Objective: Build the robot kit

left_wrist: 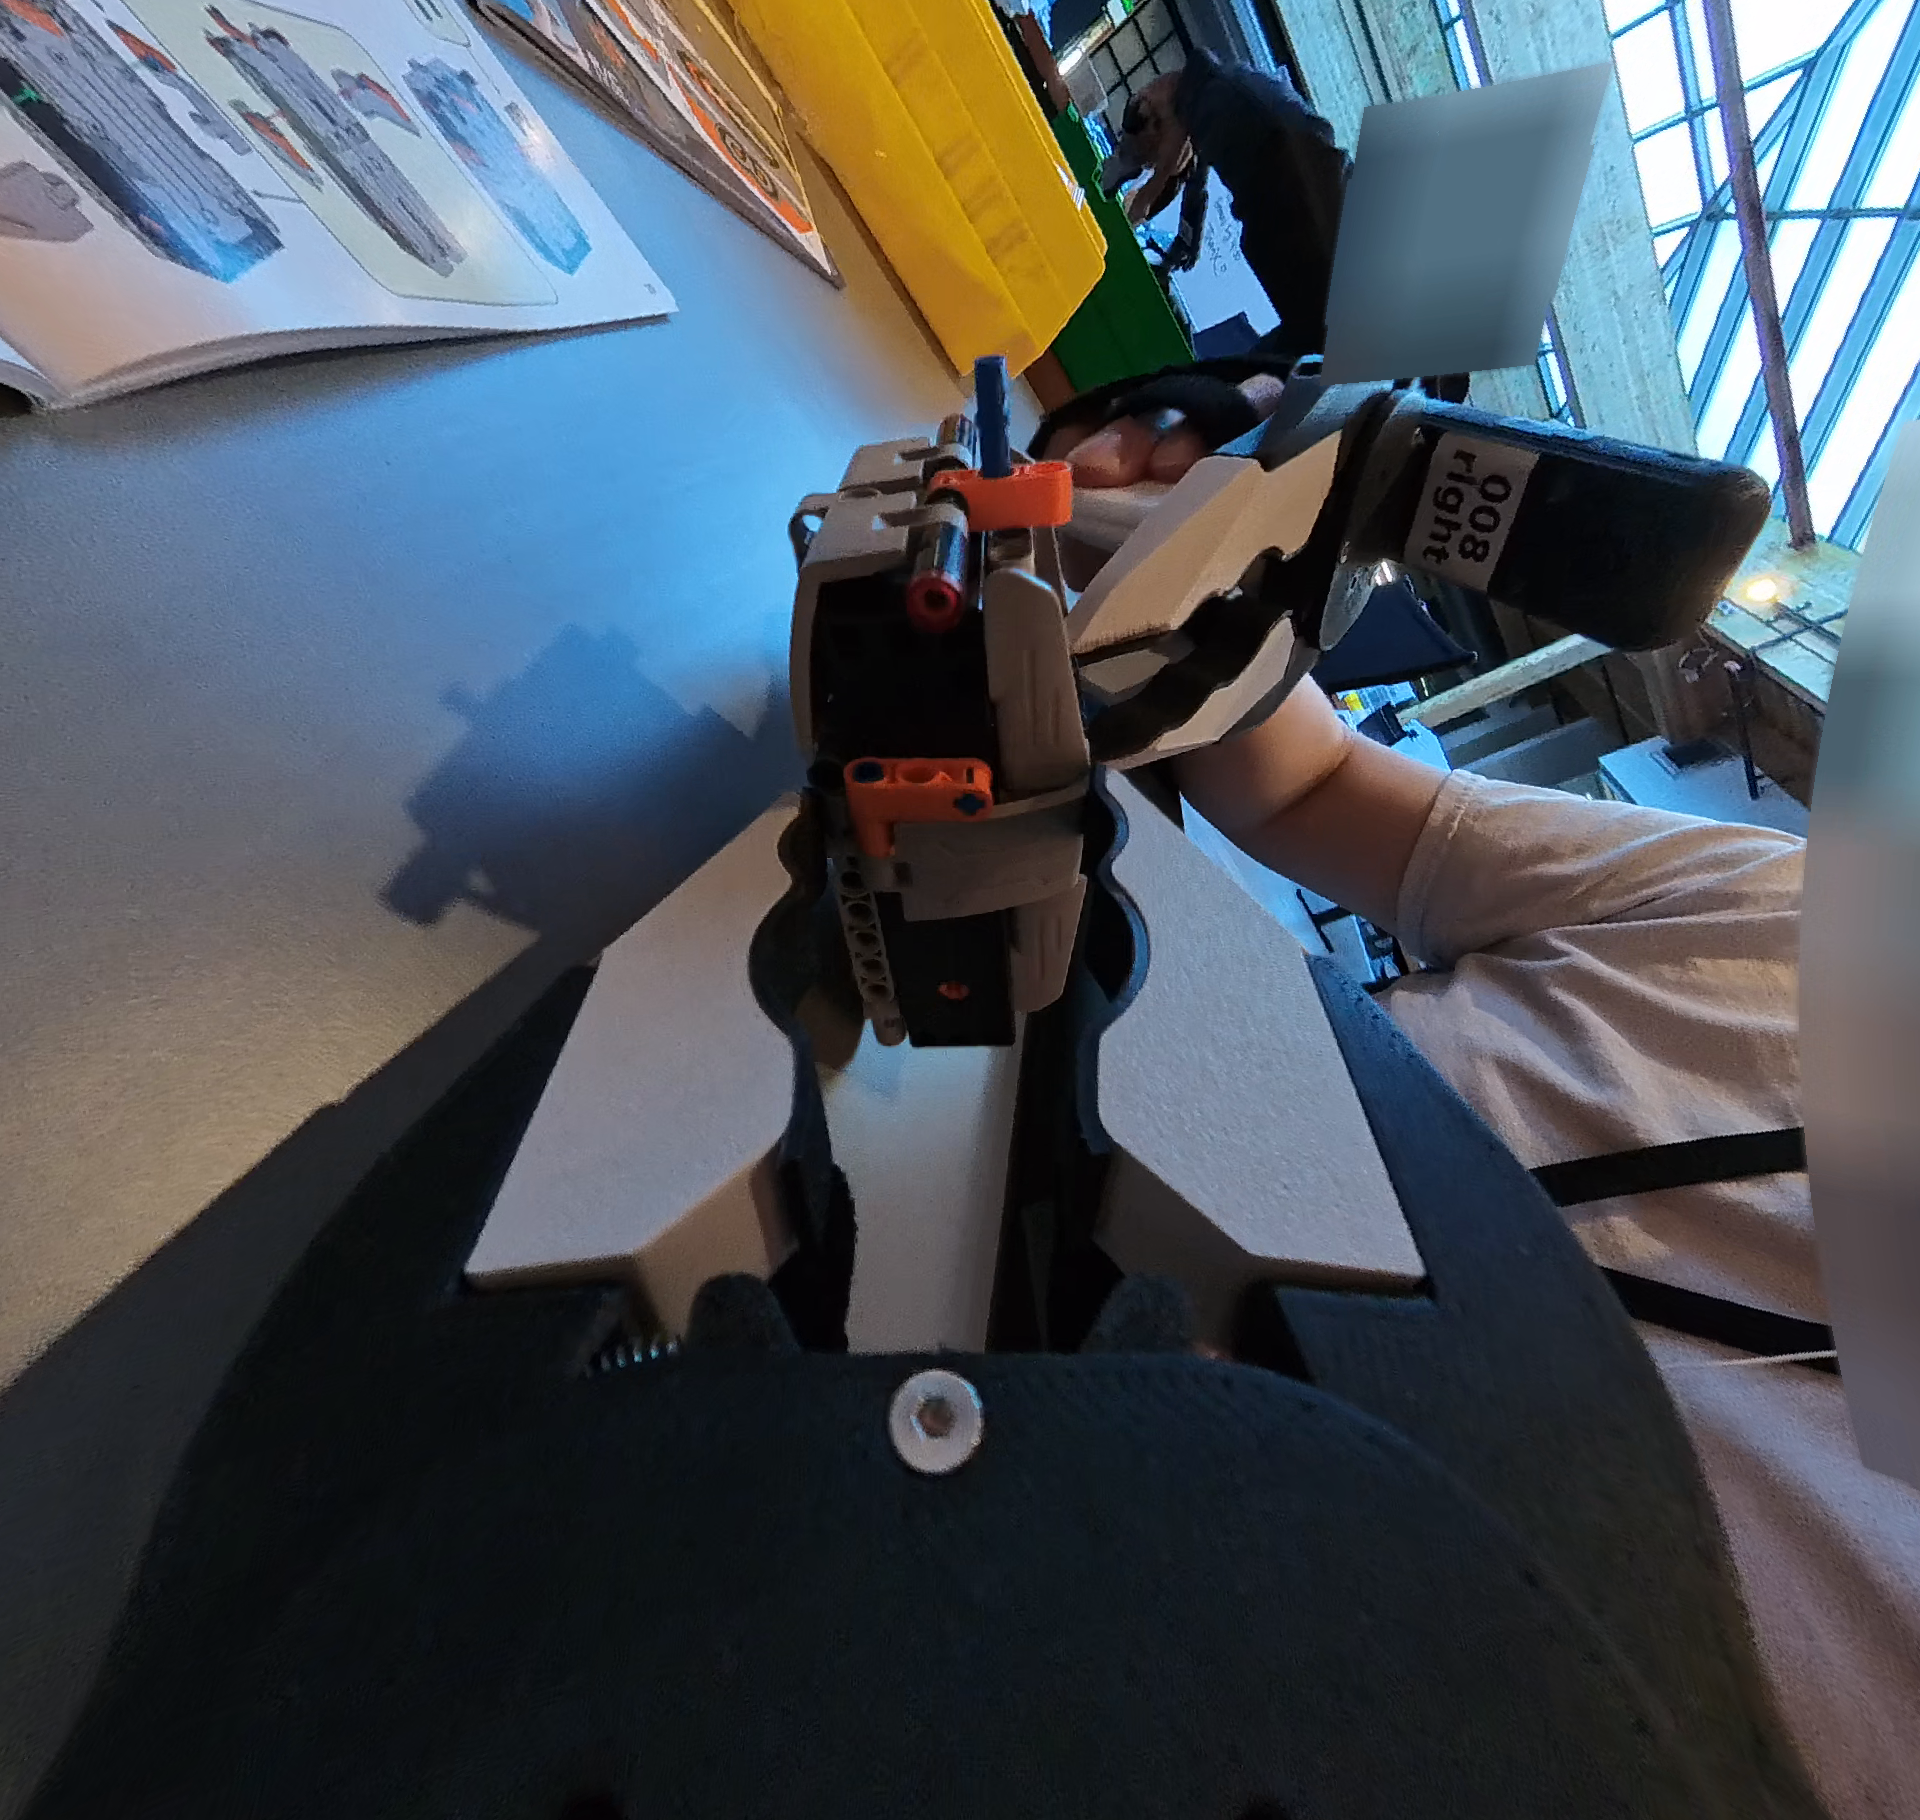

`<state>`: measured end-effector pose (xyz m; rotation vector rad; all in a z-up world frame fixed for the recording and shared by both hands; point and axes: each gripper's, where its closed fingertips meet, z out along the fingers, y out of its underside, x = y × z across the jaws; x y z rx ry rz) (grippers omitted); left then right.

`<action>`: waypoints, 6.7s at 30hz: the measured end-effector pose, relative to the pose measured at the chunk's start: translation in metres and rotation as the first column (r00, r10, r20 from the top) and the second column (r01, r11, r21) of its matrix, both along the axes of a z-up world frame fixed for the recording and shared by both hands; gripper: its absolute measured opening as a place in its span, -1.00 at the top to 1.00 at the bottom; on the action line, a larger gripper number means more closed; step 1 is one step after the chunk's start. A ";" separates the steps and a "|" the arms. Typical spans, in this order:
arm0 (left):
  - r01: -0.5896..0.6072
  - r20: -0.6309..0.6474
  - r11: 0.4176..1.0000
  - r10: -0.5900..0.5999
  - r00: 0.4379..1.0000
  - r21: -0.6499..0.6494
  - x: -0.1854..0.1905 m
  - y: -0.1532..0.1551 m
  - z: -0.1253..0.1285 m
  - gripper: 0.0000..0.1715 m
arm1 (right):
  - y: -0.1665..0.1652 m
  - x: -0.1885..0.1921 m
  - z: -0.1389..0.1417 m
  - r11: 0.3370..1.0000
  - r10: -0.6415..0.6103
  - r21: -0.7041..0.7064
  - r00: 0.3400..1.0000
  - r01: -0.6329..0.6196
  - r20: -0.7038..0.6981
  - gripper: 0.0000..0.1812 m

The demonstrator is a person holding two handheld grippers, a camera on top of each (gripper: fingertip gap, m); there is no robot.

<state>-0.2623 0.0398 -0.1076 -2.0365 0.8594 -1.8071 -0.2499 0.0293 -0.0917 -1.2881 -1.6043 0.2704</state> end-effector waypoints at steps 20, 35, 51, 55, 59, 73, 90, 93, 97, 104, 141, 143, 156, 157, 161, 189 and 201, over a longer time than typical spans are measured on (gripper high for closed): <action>0.050 0.000 0.999 -0.050 0.999 -0.003 0.002 -0.007 -0.001 0.43 | -0.006 0.004 0.000 0.980 0.144 -0.151 0.985 -0.129 0.091 0.69; -0.019 0.084 0.993 0.029 0.996 -0.115 0.001 0.002 0.008 0.31 | -0.006 0.001 0.000 0.992 0.096 -0.087 0.995 -0.096 -0.002 0.74; -0.072 -0.088 0.667 0.203 0.975 0.742 -0.034 0.001 0.056 0.56 | -0.002 0.000 -0.012 0.951 0.085 -0.292 0.995 -0.097 -0.053 0.74; 0.169 -0.267 0.631 0.064 0.962 0.757 -0.006 -0.009 0.048 0.62 | 0.000 0.000 -0.015 0.933 0.080 -0.345 0.994 -0.099 -0.070 0.74; 0.339 -0.417 0.623 -0.023 0.909 0.705 0.006 -0.006 0.026 0.77 | 0.001 0.001 -0.018 0.922 0.070 -0.375 0.994 -0.096 -0.082 0.74; 0.511 -0.606 0.614 -0.066 0.793 0.601 0.009 0.001 -0.013 0.83 | 0.005 0.002 -0.022 0.901 0.063 -0.422 0.993 -0.101 -0.104 0.74; 0.480 -0.577 0.621 -0.055 0.815 0.619 0.006 0.002 -0.013 0.83 | 0.002 0.003 -0.020 0.864 0.037 -0.495 0.992 -0.091 -0.117 0.87; 0.482 -0.564 0.601 -0.061 0.823 0.637 0.009 0.001 -0.013 0.83 | 0.004 -0.002 -0.018 0.908 0.046 -0.408 0.992 -0.089 -0.116 1.00; 0.473 -0.565 0.633 -0.068 0.822 0.613 0.010 0.002 -0.013 0.83 | 0.003 0.002 -0.017 0.892 0.041 -0.444 0.993 -0.085 -0.107 0.87; 0.474 -0.575 0.636 -0.057 0.816 0.610 0.005 0.004 -0.013 0.83 | 0.010 0.003 -0.019 0.886 0.001 -0.462 0.994 -0.051 -0.109 0.72; 0.433 -0.550 0.653 -0.031 0.835 0.621 0.006 0.012 -0.013 0.83 | 0.019 0.001 -0.025 0.890 0.014 -0.455 0.999 -0.028 -0.036 0.72; 0.442 -0.554 0.643 -0.034 0.832 0.625 0.006 0.012 -0.013 0.83 | 0.019 0.001 -0.025 0.879 0.014 -0.476 1.000 -0.021 -0.018 0.74; 0.442 -0.578 0.643 0.000 0.816 0.625 0.007 0.011 -0.014 0.84 | 0.017 0.000 -0.026 0.880 0.012 -0.474 1.000 -0.023 -0.027 0.74; 0.443 -0.576 0.640 -0.002 0.818 0.628 0.007 0.011 -0.014 0.84 | 0.017 0.000 -0.026 0.882 0.010 -0.471 1.000 -0.021 -0.026 0.74; 0.449 -0.551 0.580 -0.001 0.835 0.679 0.007 0.009 -0.014 0.84 | 0.016 0.000 -0.026 0.885 0.005 -0.465 0.999 -0.021 -0.035 0.74; 0.332 -0.451 0.551 0.090 0.888 0.765 0.016 0.011 -0.013 0.76 | 0.019 0.000 -0.026 0.883 -0.043 -0.470 0.998 0.018 -0.043 0.74; 0.428 -0.513 0.507 0.033 0.858 0.749 0.016 0.010 -0.014 0.77 | 0.018 0.000 -0.025 0.884 -0.036 -0.467 0.998 0.007 -0.053 0.74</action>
